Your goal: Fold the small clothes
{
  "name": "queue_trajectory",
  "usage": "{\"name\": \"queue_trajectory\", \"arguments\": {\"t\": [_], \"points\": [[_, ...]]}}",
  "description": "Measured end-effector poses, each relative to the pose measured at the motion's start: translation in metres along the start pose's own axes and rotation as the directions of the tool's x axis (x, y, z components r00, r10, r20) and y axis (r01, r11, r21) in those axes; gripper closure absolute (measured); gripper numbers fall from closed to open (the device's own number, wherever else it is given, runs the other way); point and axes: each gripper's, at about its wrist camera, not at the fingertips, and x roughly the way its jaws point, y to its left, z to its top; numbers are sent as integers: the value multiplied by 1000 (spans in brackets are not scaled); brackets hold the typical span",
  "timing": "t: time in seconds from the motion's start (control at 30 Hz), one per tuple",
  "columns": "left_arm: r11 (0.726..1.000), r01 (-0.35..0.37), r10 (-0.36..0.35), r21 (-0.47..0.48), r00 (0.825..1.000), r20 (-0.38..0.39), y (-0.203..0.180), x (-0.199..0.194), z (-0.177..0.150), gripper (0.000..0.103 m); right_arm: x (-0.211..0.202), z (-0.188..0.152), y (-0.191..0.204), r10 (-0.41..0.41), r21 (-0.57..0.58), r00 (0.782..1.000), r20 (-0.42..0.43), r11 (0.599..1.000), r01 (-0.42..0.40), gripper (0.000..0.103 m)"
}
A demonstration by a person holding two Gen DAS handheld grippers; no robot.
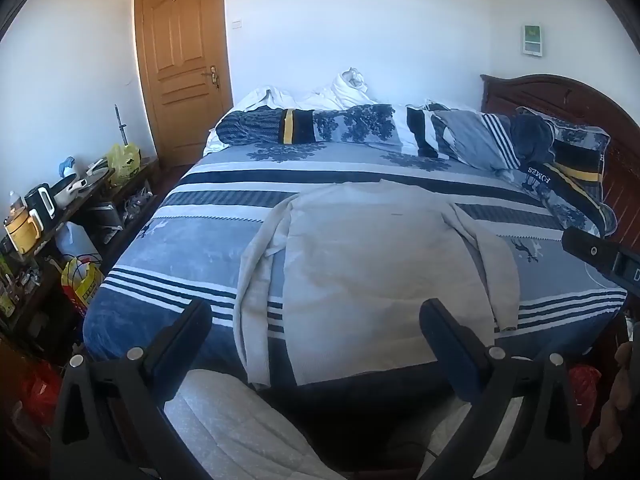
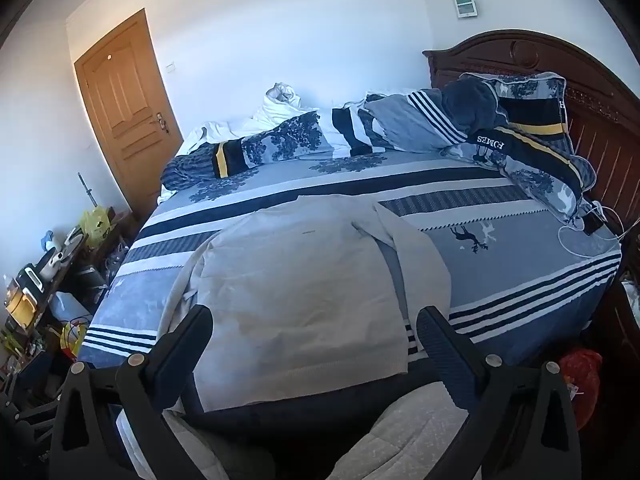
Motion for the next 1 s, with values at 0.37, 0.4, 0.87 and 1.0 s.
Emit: {"name": "queue_trajectory", "arguments": {"t": [0.37,0.4,0.87,1.0], "points": [[1000,-5,5,10,1000,-3,6,2,-6,0,1,0,2,-8,-7,1000,-3,1000,8,0],[1000,0,0,7,1000,-5,9,2,-7,0,2,0,2,-7,-7,1000,-5,1000,7,0],[1000,1,-1,3,1000,13,-2,3,-9,0,-2,-3,7,-5,-39,1000,5,999,5,0],[1000,-4,4,7,1000,3,-3,4,-11,0,-3,-4,8,-9,-47,1000,7,999,9,0]]}}
